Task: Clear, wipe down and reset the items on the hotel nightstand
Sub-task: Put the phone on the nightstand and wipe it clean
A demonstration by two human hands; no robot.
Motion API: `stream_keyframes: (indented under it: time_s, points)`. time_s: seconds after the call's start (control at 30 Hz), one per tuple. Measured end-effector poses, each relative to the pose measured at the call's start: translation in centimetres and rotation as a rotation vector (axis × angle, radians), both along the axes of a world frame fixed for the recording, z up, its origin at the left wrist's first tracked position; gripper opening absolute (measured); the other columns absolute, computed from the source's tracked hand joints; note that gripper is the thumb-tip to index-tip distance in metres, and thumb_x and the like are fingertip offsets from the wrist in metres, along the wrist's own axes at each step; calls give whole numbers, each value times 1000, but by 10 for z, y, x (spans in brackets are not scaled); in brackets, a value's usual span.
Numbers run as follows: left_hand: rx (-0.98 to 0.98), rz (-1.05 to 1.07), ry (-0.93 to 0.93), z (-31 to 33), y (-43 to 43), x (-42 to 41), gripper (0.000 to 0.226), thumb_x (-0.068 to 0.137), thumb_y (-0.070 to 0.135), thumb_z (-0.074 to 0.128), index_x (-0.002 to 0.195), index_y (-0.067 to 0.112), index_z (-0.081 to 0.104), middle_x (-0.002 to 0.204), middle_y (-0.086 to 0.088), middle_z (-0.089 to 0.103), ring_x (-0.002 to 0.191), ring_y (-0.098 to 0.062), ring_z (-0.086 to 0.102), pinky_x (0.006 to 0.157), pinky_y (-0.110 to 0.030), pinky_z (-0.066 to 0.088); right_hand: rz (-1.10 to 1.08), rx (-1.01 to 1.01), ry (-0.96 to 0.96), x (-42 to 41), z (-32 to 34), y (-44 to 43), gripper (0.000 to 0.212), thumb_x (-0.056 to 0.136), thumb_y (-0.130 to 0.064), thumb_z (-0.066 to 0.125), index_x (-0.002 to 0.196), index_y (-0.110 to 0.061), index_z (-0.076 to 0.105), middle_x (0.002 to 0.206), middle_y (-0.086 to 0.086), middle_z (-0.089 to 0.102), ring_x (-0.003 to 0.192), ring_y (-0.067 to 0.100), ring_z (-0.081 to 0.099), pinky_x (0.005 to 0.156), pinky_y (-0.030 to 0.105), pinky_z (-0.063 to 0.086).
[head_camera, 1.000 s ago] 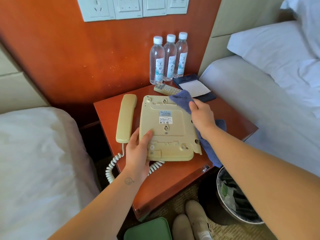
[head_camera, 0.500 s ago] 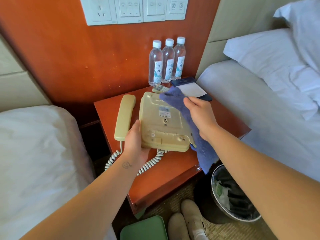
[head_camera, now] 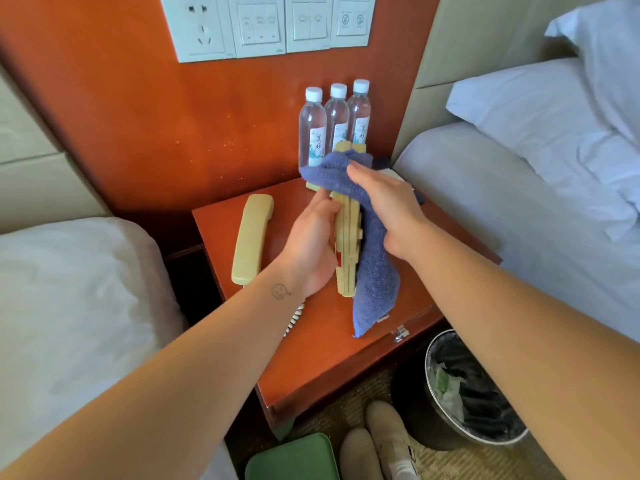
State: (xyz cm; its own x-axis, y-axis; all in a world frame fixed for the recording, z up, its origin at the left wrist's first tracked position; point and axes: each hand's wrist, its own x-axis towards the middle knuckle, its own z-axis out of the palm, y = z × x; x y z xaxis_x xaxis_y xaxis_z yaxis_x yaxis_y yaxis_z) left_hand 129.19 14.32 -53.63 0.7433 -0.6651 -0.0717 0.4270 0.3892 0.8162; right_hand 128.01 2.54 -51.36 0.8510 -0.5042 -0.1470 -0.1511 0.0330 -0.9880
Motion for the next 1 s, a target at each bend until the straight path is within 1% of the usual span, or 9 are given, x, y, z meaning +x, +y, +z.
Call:
stream_keyframes:
  time_s: [0.13,0.23,0.37,0.43,0.53,0.63,0.73,0.9,1.0]
  points:
    - [-75,-99,75,-4,-8,-11,53,95,7,27,139,26,48,104,-9,70,90,-20,68,86,-37,56,-14,7,-72,-17,-6,-5,33,90,-18,66,121,-27,68,115,-4,70,108,10,65,99,32,49]
    - [-103,-66,185,-1,-9,-13,37,97,20,24,107,14,59,70,-1,68,71,-16,66,72,-30,52,63,16,-69,-32,-6,-4,35,90,-17,65,125,-25,66,116,-4,70,109,10,64,102,34,48]
    - [-36,29,190,-4,-2,-10,42,103,33,22,113,14,59,101,-7,75,86,-14,69,78,-27,52,186,-43,-129,-69,-19,10,40,92,-13,64,130,-25,62,123,-10,66,116,0,58,103,25,45]
    - [15,55,182,-4,-2,-8,39,105,32,26,116,15,59,99,-5,75,77,-9,70,68,-23,54,228,-107,-181,-84,-30,12,47,92,-10,65,132,-32,56,127,-17,61,120,-4,54,101,19,44]
    - [161,-33,158,5,-7,-10,47,102,45,41,139,19,53,109,-8,66,93,-20,65,75,-32,56,242,-264,-209,-93,-40,8,60,91,-10,65,138,-40,45,132,-28,51,123,-10,49,96,10,42]
    - [226,-62,137,6,-6,-7,58,92,49,58,144,26,45,132,-10,60,110,-23,64,85,-38,57,232,-358,-142,-94,-56,7,76,90,-21,67,148,-47,25,141,-28,44,127,-8,45,102,14,40]
    - [282,-27,62,6,-5,-4,46,97,40,56,140,34,43,125,-2,66,105,-17,67,91,-38,55,218,-464,-15,-93,-71,9,85,88,-30,69,151,-44,12,130,-30,48,121,0,52,95,11,41]
    - [393,-69,-74,4,-2,-5,46,102,41,44,143,53,26,129,3,60,116,-25,62,100,-49,49,278,-687,247,-87,-97,3,77,91,-34,65,154,-25,21,119,5,67,108,25,63,82,25,45]
    - [438,-101,-69,6,-2,-6,39,104,43,38,137,61,29,128,1,59,122,-27,57,98,-58,47,214,-766,348,-87,-117,8,60,92,-35,64,145,-20,41,109,5,70,106,27,63,81,30,45]
